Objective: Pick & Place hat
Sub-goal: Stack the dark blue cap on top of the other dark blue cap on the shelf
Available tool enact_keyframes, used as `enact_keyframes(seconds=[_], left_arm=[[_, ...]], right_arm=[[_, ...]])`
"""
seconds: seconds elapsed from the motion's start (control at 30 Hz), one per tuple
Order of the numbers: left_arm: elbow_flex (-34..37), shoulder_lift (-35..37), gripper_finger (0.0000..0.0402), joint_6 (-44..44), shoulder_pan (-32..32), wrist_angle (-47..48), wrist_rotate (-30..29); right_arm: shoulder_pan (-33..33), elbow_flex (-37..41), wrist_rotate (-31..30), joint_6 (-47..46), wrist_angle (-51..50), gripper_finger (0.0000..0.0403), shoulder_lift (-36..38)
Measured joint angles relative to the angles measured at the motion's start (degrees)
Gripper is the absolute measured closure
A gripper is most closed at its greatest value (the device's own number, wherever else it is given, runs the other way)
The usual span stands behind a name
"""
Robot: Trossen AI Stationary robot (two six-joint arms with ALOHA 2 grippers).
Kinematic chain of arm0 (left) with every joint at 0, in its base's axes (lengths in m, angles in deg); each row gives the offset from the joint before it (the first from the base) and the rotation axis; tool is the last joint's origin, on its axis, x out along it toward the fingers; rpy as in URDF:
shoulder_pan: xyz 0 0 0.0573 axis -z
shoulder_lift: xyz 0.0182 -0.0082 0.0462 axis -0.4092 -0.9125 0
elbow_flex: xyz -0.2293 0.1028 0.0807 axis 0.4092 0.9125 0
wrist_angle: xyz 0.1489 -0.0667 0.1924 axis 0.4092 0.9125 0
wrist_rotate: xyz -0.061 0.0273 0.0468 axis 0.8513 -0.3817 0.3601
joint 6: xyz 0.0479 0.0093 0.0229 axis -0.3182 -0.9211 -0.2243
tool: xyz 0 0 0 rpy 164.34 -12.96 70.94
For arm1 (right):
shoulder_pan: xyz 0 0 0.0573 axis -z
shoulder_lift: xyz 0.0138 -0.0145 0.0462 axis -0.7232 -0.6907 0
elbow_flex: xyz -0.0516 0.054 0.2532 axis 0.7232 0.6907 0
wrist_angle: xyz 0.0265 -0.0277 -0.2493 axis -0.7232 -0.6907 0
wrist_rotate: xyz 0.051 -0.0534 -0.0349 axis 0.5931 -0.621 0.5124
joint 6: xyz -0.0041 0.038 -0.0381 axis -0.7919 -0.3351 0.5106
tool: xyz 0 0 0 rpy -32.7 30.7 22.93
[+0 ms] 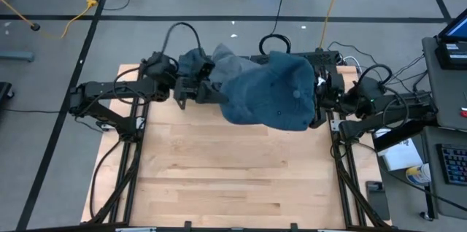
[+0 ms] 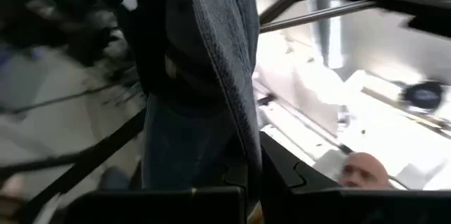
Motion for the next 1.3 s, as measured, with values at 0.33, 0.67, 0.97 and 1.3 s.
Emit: enact_keyframes(seconds=[0.33, 0.67, 0.97, 1.3], left_arm=[[-0.02, 0.17, 0.0394, -5.11, -1.03, 10.21, -0.67], [-0.01, -0.75, 0.0394, -6.49, -1.46, 12.08, -0.81], [0.06, -0.6, 0.0394, -1.72, -1.9, 0.7, 2.86], [0.04, 1.04, 0.0394, 6.89, -9.42, -1.0, 11.56]], right_arm=[[0.01, 0.0, 14.94, -6.64, 13.88, 0.0256, -4.59], [0.01, 0.02, 22.03, -16.0, 31.97, 0.0259, -8.76], [0.59, -0.02, 8.86, -5.38, 14.36, 0.0259, -6.35], [0.52, -0.02, 2.15, 2.67, 3.82, 0.0259, 0.47]])
